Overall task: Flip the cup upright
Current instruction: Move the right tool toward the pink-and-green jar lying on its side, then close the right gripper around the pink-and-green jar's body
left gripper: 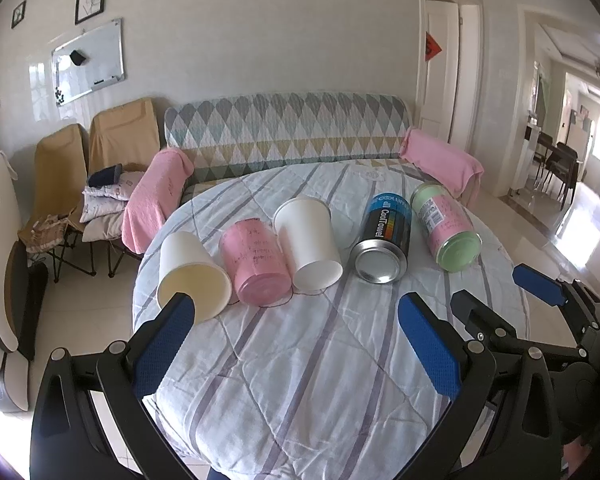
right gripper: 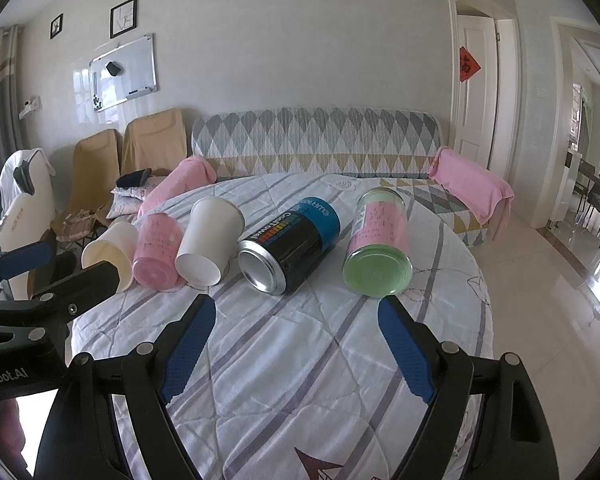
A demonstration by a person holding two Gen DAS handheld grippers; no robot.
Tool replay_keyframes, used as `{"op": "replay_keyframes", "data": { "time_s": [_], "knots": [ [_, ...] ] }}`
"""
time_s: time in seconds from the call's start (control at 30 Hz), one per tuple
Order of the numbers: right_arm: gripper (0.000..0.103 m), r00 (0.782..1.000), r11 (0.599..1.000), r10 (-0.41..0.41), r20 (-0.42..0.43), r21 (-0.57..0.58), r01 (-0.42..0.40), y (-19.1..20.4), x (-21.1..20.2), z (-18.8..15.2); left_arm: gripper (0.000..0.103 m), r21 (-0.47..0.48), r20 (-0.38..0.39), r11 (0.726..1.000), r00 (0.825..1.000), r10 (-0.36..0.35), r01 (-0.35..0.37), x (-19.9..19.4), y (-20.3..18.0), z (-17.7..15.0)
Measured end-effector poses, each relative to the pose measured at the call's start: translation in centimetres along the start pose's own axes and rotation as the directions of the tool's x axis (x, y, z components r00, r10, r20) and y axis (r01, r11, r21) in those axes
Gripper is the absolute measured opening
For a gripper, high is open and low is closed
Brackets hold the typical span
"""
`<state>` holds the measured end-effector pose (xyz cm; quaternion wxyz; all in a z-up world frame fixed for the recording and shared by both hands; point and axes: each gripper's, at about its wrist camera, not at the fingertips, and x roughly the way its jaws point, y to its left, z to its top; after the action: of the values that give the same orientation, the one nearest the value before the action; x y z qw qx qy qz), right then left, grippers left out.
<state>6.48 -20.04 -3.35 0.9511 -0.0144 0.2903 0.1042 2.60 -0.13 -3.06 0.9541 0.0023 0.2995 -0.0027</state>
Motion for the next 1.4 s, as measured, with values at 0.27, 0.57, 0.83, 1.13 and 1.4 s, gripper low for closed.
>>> {"op": "replay_keyframes", "data": {
  "time_s": [0.27,0.57,0.83,1.13,1.4],
  "knots": [
    [0.084,1.000,1.000,-0.002,-0.007,0.002,0.002,0.0,0.1,-0.3,0.103,-0.001,-0.016,1.000,1.000,0.022,-0.022,0.2,1.3,-1.3],
    [0.084,1.000,1.000,0.005,-0.020,0.007,-0.005,-0.1,0.5,-0.5,0.103,-0.053,-0.050,0.998,0.998,0.043,-0.045,-0.3,4.2,-1.5],
    [0.084,1.000,1.000,0.002,-0.020,0.002,-0.002,0.2,0.6,-0.4,0.103,-0.042,-0.054,0.999,0.998,0.025,-0.028,-0.5,4.1,-0.6],
    [0.084,1.000,1.000,0.000,-0.031,0.005,0.000,0.2,1.0,-0.2,0.103,-0.051,-0.052,0.998,0.998,0.038,-0.040,-0.1,4.4,-0.3],
    [0.084,0.999,1.000,-0.002,-0.040,0.007,0.003,0.0,1.6,-0.1,0.103,-0.073,-0.059,0.996,0.997,0.044,-0.048,0.5,5.5,0.0]
  ]
}}
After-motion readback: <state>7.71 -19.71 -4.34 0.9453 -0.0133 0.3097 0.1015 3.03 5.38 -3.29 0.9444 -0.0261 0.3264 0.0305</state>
